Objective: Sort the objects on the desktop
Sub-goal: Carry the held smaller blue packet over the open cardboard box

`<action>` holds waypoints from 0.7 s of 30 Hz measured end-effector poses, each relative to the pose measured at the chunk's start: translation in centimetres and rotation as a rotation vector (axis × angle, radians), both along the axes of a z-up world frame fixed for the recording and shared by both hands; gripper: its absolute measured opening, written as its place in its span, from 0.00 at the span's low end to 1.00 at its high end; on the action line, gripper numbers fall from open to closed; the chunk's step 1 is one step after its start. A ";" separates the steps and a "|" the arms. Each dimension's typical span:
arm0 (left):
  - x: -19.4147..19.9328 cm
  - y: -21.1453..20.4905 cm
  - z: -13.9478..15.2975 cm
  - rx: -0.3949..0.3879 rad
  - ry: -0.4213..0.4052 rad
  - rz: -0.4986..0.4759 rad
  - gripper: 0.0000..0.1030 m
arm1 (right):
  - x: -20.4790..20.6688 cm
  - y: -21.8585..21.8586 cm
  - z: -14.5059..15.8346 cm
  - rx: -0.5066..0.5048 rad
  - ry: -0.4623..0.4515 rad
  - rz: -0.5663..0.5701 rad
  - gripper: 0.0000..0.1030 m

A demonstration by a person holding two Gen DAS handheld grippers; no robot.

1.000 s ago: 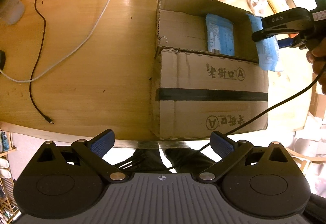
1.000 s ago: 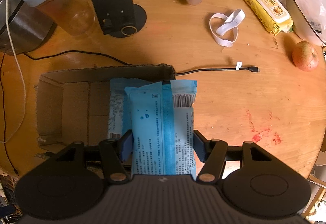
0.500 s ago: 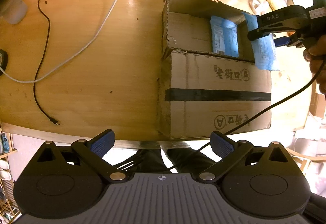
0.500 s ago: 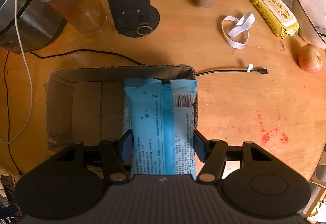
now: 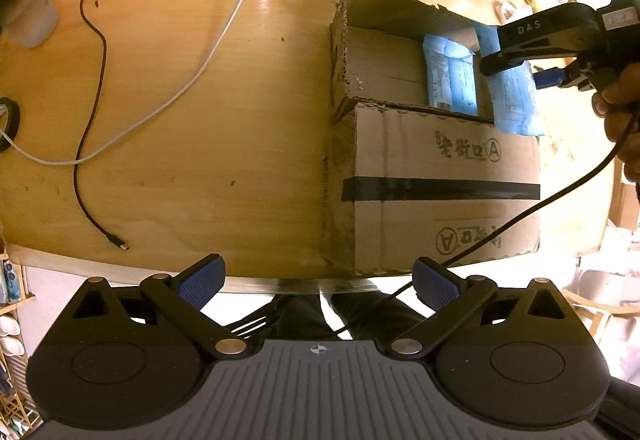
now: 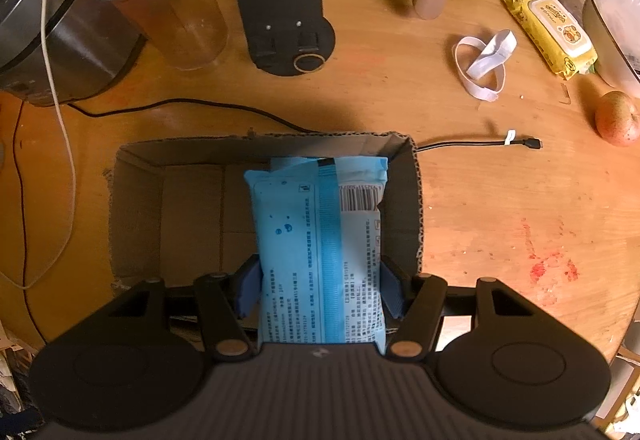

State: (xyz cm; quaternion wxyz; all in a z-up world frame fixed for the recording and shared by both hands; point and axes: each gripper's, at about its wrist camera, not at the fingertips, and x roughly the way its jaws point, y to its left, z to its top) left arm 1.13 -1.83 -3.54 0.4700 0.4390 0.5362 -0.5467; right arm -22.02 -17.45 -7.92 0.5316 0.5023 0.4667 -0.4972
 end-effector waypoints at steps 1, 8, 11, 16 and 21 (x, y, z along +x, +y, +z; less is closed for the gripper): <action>0.1 0.0 0.0 0.000 0.000 0.001 1.00 | 0.2 0.0 0.0 0.000 -0.001 0.000 0.58; 0.5 -0.1 -0.2 0.002 0.000 0.005 1.00 | 1.2 -0.1 0.1 -0.004 -0.007 -0.002 0.58; 0.7 0.0 -0.3 0.003 0.000 0.007 1.00 | 1.6 0.0 0.2 -0.005 -0.007 -0.003 0.58; 0.9 0.0 -0.3 0.004 0.002 0.011 1.00 | 2.1 0.0 0.3 -0.007 -0.007 -0.006 0.58; 1.1 -0.1 -0.2 0.004 0.003 0.014 1.00 | 2.6 0.1 0.5 -0.010 -0.009 -0.008 0.58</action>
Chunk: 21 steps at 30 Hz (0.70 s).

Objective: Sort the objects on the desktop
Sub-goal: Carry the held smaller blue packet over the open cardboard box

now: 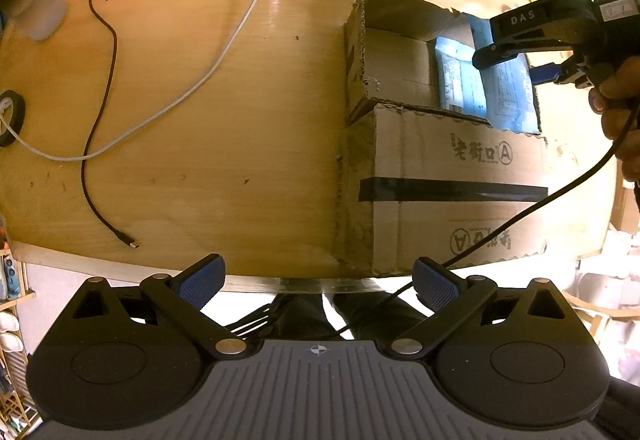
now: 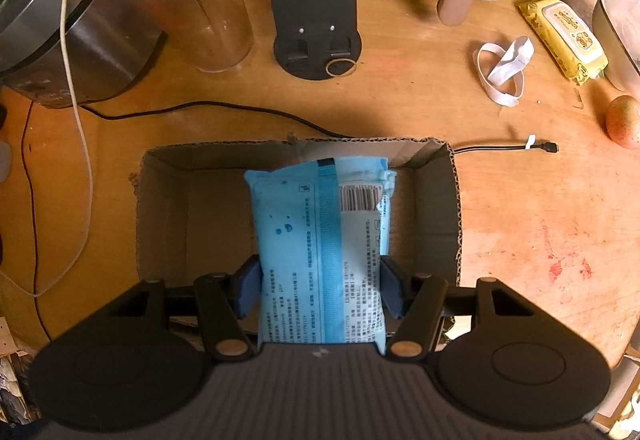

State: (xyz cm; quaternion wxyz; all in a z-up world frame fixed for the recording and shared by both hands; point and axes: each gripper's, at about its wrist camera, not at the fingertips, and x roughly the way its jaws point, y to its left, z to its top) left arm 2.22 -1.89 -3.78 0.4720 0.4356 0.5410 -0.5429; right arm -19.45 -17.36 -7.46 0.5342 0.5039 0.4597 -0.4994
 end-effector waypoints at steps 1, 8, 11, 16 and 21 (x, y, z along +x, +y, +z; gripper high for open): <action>0.0 0.0 0.0 0.000 0.000 0.000 1.00 | 0.1 0.0 0.0 -0.001 -0.001 -0.001 0.58; 0.3 0.0 0.0 0.000 0.001 0.007 1.00 | 1.0 -0.1 0.1 -0.005 -0.005 -0.002 0.58; 0.4 0.0 0.0 -0.001 0.001 0.011 1.00 | 1.4 -0.2 0.2 -0.006 -0.007 0.000 0.58; 0.5 0.1 0.0 0.000 0.001 0.017 1.00 | 2.0 -0.2 0.1 -0.003 -0.011 0.003 0.58; 0.6 0.1 0.0 0.002 0.001 0.024 1.00 | 2.8 -0.3 0.1 -0.002 -0.015 0.008 0.58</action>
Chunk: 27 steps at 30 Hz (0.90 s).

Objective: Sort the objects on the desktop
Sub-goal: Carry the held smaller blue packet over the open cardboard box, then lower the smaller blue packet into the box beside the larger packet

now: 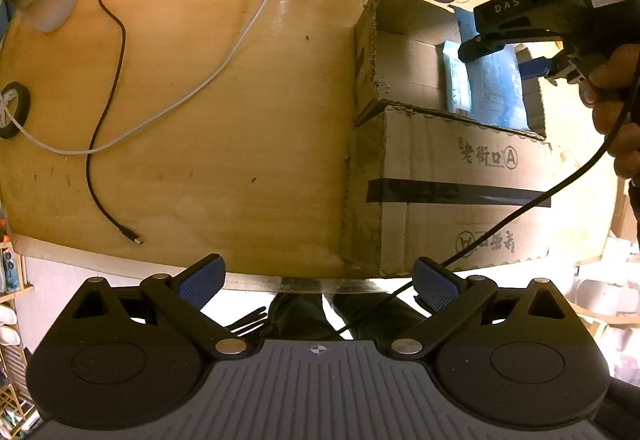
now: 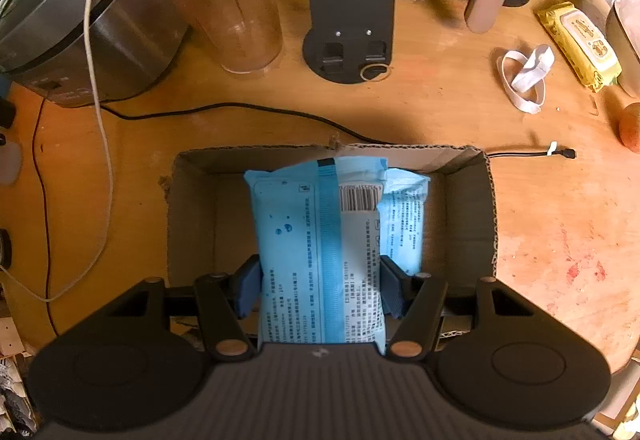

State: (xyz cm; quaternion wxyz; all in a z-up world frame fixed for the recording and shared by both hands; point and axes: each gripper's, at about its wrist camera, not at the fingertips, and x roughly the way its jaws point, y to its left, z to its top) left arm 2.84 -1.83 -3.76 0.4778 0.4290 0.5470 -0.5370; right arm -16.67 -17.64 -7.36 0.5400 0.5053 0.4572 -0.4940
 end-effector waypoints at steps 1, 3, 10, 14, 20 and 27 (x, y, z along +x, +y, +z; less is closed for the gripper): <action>0.0 0.0 0.0 0.000 0.000 0.001 1.00 | 0.2 0.0 0.0 0.000 -0.002 0.001 0.58; 0.0 0.0 0.1 0.000 0.000 0.002 1.00 | 0.5 0.0 0.0 -0.001 -0.006 0.003 0.58; 0.0 0.0 0.2 0.000 -0.001 0.009 1.00 | 1.3 -0.1 -0.1 0.003 -0.011 0.009 0.58; 0.0 0.0 0.2 0.001 -0.002 0.010 1.00 | 1.5 -0.2 -0.1 0.005 -0.017 0.012 0.58; 0.0 0.0 0.3 0.003 -0.001 0.007 1.00 | 1.7 -0.2 -0.3 0.009 -0.019 0.012 0.58; 0.0 -0.1 0.3 0.006 -0.001 0.002 1.00 | 1.6 -0.3 -0.6 0.012 -0.017 0.006 0.58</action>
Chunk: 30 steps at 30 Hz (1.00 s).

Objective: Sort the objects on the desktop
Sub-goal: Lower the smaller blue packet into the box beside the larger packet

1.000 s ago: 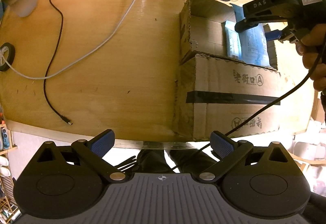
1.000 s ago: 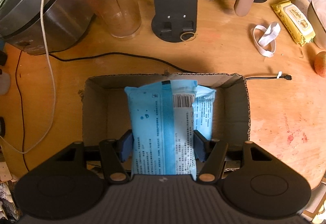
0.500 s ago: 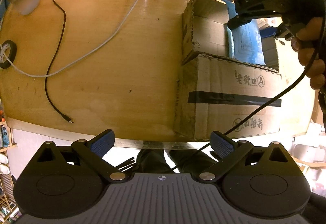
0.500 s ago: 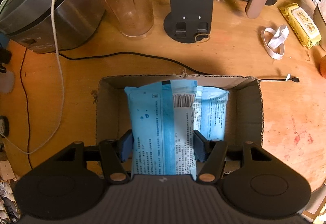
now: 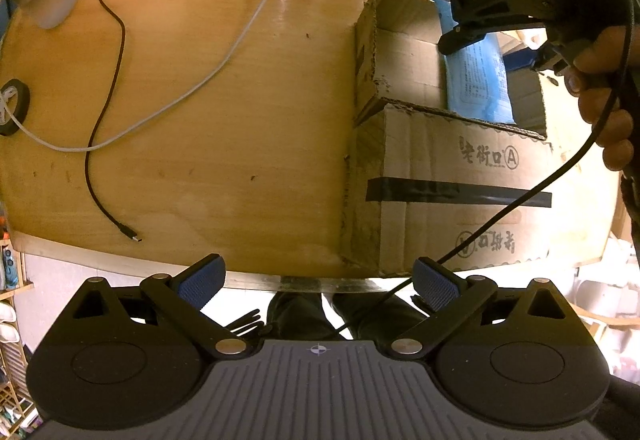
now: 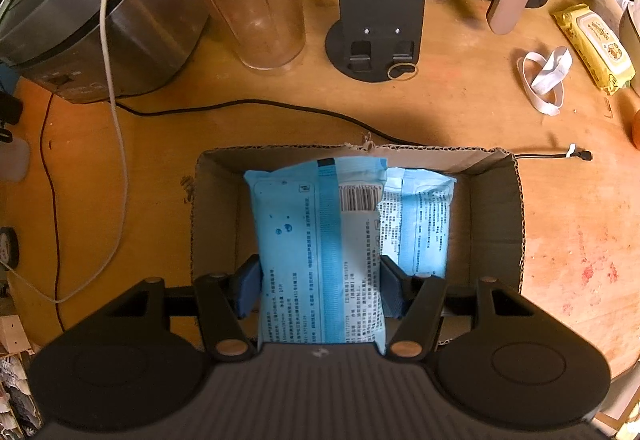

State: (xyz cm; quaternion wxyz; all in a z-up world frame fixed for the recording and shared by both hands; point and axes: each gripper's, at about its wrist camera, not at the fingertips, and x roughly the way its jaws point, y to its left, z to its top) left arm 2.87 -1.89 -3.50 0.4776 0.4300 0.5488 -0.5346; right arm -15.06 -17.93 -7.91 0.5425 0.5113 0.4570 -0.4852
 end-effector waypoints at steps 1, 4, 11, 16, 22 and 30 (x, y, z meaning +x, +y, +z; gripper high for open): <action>0.0 0.0 0.0 0.000 0.000 -0.001 1.00 | 0.0 0.0 0.0 0.000 0.001 0.000 0.58; 0.0 0.0 -0.1 0.001 0.000 -0.003 1.00 | 0.1 -0.2 -0.2 0.002 0.002 0.001 0.58; 0.0 -0.2 -0.2 0.004 -0.003 -0.001 1.00 | 0.3 -0.7 -0.4 0.001 0.002 -0.001 0.58; 0.1 -0.3 -0.4 0.007 -0.004 0.001 1.00 | 0.5 -1.2 -0.6 -0.001 0.005 -0.003 0.58; 0.2 -0.5 -0.6 0.011 -0.005 0.004 1.00 | 0.7 -1.8 -1.0 0.000 0.006 -0.005 0.58; 0.1 -0.7 -0.8 0.021 -0.006 0.009 1.00 | 0.8 -2.0 -1.9 -0.006 0.009 -0.008 0.58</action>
